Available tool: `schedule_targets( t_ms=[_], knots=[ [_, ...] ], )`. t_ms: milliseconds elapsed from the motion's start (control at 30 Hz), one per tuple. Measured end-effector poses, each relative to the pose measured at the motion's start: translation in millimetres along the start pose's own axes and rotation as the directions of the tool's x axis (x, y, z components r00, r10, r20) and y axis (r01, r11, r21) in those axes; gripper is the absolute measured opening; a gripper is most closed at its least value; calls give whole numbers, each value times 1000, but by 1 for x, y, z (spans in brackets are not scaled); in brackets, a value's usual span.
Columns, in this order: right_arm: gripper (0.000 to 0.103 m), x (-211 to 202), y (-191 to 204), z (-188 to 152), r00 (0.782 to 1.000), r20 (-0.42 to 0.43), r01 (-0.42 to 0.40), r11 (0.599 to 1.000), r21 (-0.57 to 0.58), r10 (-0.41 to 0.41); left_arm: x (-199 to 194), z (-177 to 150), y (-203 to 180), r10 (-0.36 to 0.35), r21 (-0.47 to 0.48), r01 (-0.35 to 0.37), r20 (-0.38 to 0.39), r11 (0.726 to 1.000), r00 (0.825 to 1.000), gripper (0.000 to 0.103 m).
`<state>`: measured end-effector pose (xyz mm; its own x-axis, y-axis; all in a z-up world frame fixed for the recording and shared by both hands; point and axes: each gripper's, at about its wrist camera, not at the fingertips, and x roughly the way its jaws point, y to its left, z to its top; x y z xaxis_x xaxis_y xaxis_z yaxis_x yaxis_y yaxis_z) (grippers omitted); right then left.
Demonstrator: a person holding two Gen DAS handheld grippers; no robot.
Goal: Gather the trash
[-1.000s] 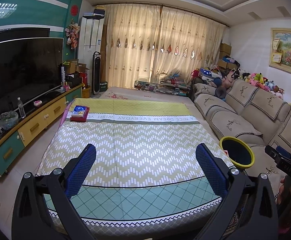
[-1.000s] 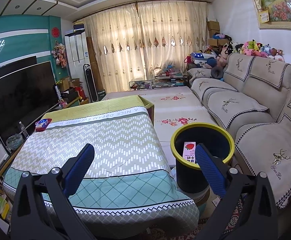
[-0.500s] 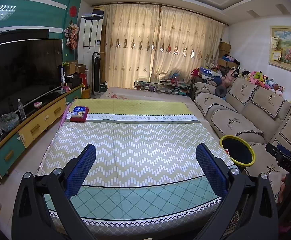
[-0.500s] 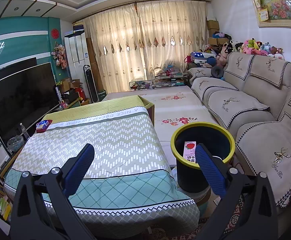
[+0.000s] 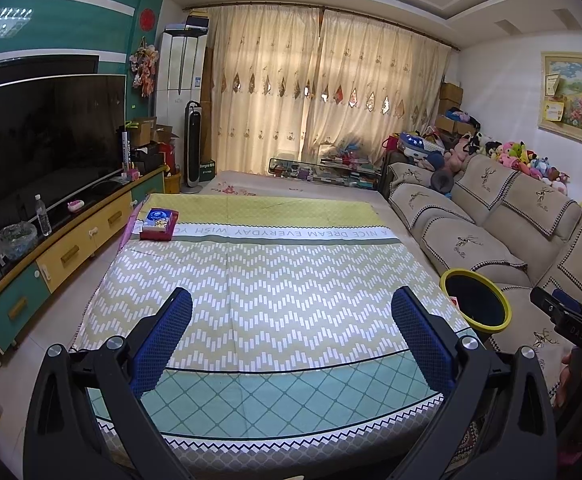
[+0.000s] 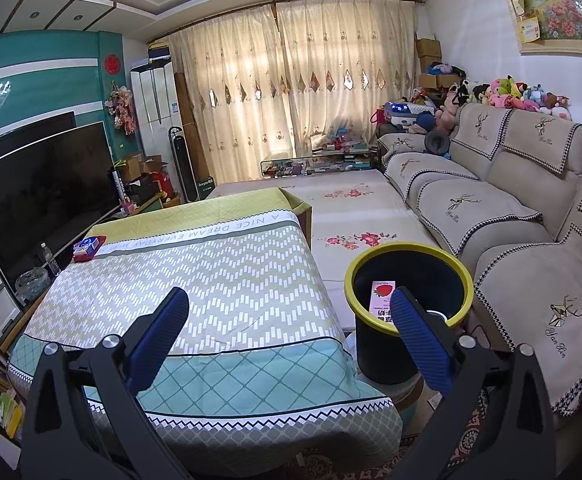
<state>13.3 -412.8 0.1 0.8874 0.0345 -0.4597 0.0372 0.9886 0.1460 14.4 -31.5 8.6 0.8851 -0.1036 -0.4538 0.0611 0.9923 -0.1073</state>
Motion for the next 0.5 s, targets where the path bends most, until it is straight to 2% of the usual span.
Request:
schedule_targets(
  t_ms=[500],
  knots=[
    [96,6,2,-4,1000,-10,-8,1000,3,8,7,-6,1,3,-5,-3,-14,1000,1000,98]
  ],
)
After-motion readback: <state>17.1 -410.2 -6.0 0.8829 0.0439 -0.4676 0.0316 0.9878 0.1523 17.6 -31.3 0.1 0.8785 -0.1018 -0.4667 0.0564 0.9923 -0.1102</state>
